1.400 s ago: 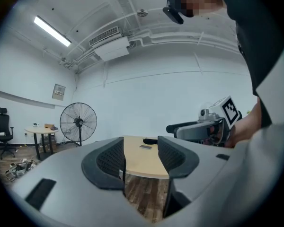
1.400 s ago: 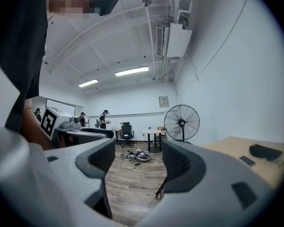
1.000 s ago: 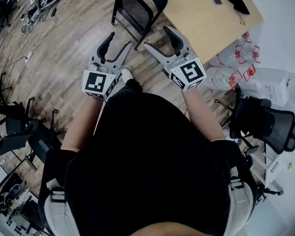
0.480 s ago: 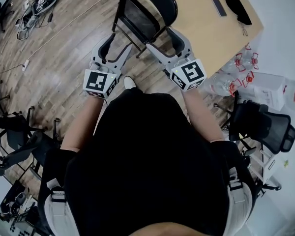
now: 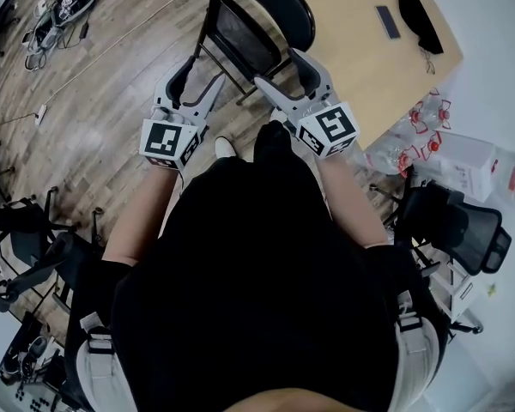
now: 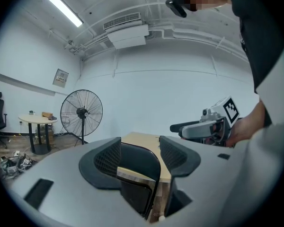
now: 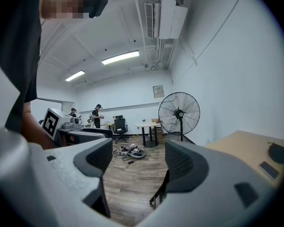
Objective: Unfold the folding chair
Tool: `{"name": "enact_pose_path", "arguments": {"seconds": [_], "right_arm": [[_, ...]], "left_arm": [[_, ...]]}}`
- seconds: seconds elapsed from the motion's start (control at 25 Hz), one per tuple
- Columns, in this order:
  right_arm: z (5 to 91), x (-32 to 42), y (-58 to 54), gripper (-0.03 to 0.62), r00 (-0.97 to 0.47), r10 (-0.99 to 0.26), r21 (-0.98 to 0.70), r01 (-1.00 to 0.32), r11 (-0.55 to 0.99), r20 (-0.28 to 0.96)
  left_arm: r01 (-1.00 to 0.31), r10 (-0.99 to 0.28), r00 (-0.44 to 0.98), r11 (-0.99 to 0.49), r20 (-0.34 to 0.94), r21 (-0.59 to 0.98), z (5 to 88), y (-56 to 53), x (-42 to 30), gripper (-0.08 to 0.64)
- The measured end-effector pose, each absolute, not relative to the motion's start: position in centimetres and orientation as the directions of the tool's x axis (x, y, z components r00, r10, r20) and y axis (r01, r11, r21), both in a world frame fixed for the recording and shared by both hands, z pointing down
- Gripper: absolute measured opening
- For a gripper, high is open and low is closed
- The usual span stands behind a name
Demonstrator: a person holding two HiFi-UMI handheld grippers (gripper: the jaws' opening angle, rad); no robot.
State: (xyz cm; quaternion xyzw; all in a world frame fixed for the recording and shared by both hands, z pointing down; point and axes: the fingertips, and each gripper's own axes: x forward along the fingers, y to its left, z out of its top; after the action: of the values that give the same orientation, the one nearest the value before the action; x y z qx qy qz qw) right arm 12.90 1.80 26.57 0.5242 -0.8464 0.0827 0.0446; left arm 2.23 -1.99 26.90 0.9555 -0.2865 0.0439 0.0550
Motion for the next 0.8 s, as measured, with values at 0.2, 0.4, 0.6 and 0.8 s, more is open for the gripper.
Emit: {"name": "enact_pose_path", "arguments": {"seconds": [0.2, 0.4, 0.6, 0.8], "right_arm": [[26.8, 15.2, -2.3, 0.333, -0.507, -0.850, -0.092, -0.862, 0.498, 0.145], [26.5, 18.0, -6.3, 0.333, -0.576, -0.804, -0.085, -0.817, 0.570, 0.146], [27.4, 21.8, -9.8, 0.333, -0.638, -0.750, -0.119, -0.770, 0.627, 0.175], [28.7, 24.4, -13.4, 0.333, -0.671, -0.702, -0.136, -0.739, 0.660, 0.238]], "left_arm": [[-0.599, -0.590, 0.799, -0.797, 0.118, 0.077, 27.0, -4.9, 4.5, 0.250], [-0.655, -0.647, 0.754, -0.753, 0.118, 0.056, 26.1, -8.1, 7.5, 0.250], [-0.699, -0.690, 0.714, -0.714, 0.119, 0.049, 26.0, -10.9, 11.4, 0.250], [-0.726, -0.718, 0.687, -0.686, 0.115, 0.053, 26.1, -13.2, 14.1, 0.233]]}}
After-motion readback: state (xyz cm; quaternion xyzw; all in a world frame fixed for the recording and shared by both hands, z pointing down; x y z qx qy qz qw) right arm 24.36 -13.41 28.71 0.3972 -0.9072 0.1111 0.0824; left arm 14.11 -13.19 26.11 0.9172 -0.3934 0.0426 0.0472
